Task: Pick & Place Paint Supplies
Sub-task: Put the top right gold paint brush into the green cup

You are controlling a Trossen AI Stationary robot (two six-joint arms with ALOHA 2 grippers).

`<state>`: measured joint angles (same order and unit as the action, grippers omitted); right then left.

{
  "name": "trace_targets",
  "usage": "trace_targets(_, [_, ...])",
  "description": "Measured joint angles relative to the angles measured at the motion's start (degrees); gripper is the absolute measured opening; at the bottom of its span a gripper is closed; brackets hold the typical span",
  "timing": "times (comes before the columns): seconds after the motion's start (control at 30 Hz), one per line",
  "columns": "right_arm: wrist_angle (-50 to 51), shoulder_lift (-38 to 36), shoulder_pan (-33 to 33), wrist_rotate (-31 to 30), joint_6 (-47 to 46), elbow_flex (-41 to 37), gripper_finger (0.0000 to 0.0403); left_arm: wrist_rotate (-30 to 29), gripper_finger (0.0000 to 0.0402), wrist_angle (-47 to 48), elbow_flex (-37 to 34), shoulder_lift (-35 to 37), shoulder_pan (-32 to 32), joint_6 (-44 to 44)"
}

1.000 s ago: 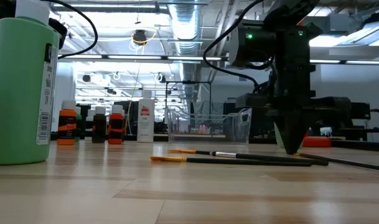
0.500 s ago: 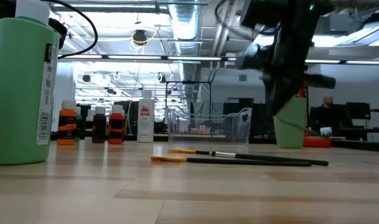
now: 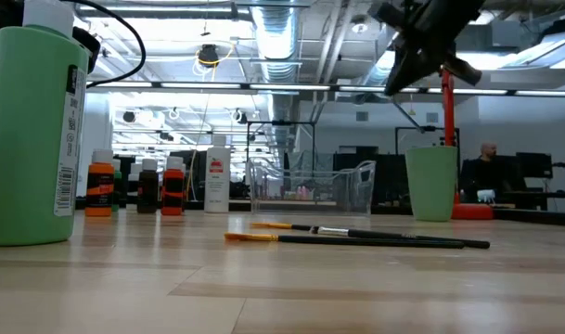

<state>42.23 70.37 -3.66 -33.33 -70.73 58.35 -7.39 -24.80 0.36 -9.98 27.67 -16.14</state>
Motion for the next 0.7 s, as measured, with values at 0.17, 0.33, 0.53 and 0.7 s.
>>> trace_targets(0.17, [0.08, -4.97, 2.43, -4.63, 6.75, 0.00, 0.0000, 0.01, 0.0002, -0.09, 0.00, 0.00, 0.01, 0.02])
trace_targets(0.33, [-1.07, -8.24, 5.81, -8.15, 15.38, 0.01, 0.0000, 0.01, 0.0002, -0.15, 0.01, 0.00, -0.01, 0.00])
trace_targets(0.53, [-2.08, -10.70, 10.43, -9.85, 24.24, 0.04, 0.0000, 0.01, 0.0002, -0.17, 0.02, 0.00, 0.01, 0.01])
trace_targets(0.7, [-7.47, -12.97, 13.23, -10.02, 32.11, 0.04, 0.0000, 0.01, 0.0002, -0.17, 0.00, 0.00, -0.01, 0.02])
